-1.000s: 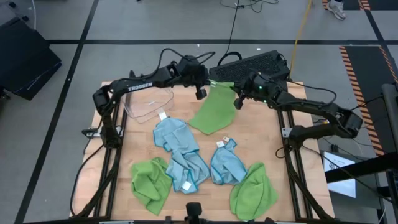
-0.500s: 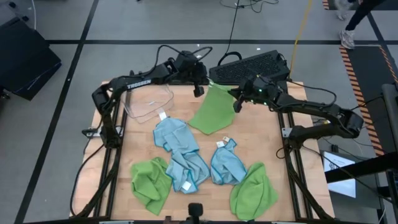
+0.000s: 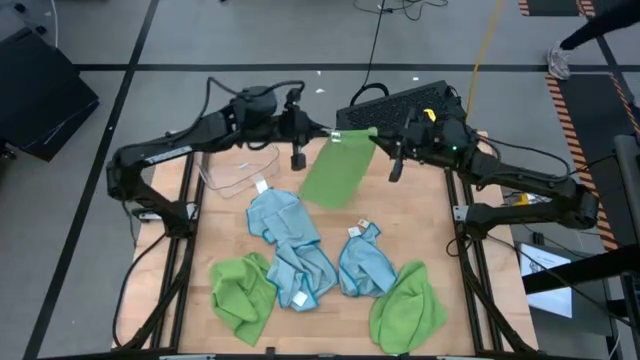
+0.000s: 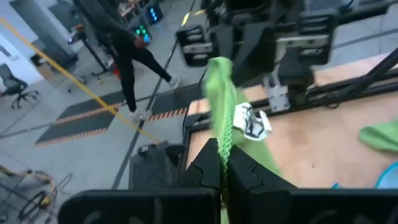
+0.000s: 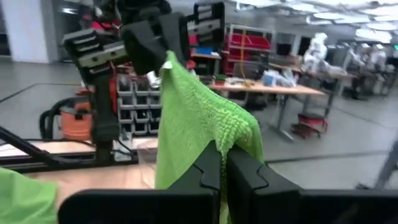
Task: Fold microfiber towels
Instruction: Fold the top right green microfiber cloth
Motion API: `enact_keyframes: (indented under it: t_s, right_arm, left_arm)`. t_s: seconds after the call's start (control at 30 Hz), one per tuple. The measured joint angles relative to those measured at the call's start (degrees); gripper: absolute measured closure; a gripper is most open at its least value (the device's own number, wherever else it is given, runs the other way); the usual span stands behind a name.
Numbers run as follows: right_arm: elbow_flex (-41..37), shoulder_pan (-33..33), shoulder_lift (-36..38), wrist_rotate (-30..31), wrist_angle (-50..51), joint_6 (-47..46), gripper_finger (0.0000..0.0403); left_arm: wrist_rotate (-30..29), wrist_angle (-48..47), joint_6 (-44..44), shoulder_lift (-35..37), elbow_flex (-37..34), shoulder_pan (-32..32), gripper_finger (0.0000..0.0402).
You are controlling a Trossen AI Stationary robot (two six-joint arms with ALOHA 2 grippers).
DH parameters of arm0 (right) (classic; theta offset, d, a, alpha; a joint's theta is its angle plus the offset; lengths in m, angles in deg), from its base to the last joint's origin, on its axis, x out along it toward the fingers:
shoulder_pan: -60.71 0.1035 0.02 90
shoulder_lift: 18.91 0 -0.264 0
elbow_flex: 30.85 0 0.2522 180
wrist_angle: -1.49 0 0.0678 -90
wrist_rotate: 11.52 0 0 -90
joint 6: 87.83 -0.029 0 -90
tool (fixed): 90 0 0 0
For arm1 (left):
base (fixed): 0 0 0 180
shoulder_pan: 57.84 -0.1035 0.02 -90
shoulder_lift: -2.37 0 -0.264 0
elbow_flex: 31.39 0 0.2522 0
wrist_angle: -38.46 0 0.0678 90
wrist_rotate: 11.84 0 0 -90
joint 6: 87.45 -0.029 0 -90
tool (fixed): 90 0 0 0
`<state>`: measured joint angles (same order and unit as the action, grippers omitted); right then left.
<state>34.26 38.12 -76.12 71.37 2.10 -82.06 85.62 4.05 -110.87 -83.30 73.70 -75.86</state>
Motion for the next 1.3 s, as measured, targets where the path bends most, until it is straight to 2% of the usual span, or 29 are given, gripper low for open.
enact_keyframes:
  t_s: [0.1,0.2,0.3,0.4,0.5,0.67,0.83,1.0,1.17,1.3]
  right_arm:
    - [2.5,1.5,-0.9,-6.5,1.5,0.4,0.0403]
    - [2.7,2.7,-1.8,-15.6,2.1,0.8,0.0403]
    - [2.7,3.8,-2.0,-21.7,7.9,2.3,0.0403]
    - [2.7,5.1,-1.9,-21.1,16.7,3.9,0.0403]
    - [2.7,6.5,-2.0,-18.2,26.2,5.0,0.0403]
    - [0.7,10.8,-2.0,-10.7,36.6,5.8,0.0403]
    - [-5.0,16.3,-1.9,-9.3,36.6,1.3,0.0403]
    - [-11.2,22.9,-1.9,-7.7,34.5,-6.2,0.0403]
    - [-15.6,28.9,-1.9,-4.8,35.2,-7.0,0.0403]
    - [-16.8,31.6,-1.9,3.1,36.9,-6.0,0.0403]
  left_arm:
    - [0.0,-0.2,2.1,0.7,0.0,3.4,0.0401]
    - [0.0,-1.9,3.0,0.2,0.0,7.3,0.0401]
    - [0.0,-6.1,3.0,-1.2,0.0,11.4,0.0401]
    - [0.0,-12.2,3.9,-2.6,-0.1,14.6,0.0388]
    - [0.0,-18.4,5.9,-3.4,-0.2,16.9,0.0358]
    - [0.0,-18.7,10.7,-4.3,-6.0,19.3,0.0294]
    - [-2.4,-11.6,16.2,-4.3,-15.6,20.1,0.0241]
    - [-7.6,1.3,22.9,-4.2,-24.9,19.9,0.0218]
    - [-13.0,20.1,23.8,-4.2,-32.7,20.0,0.0216]
    - [-15.8,38.9,23.9,-5.3,-37.7,19.8,0.0215]
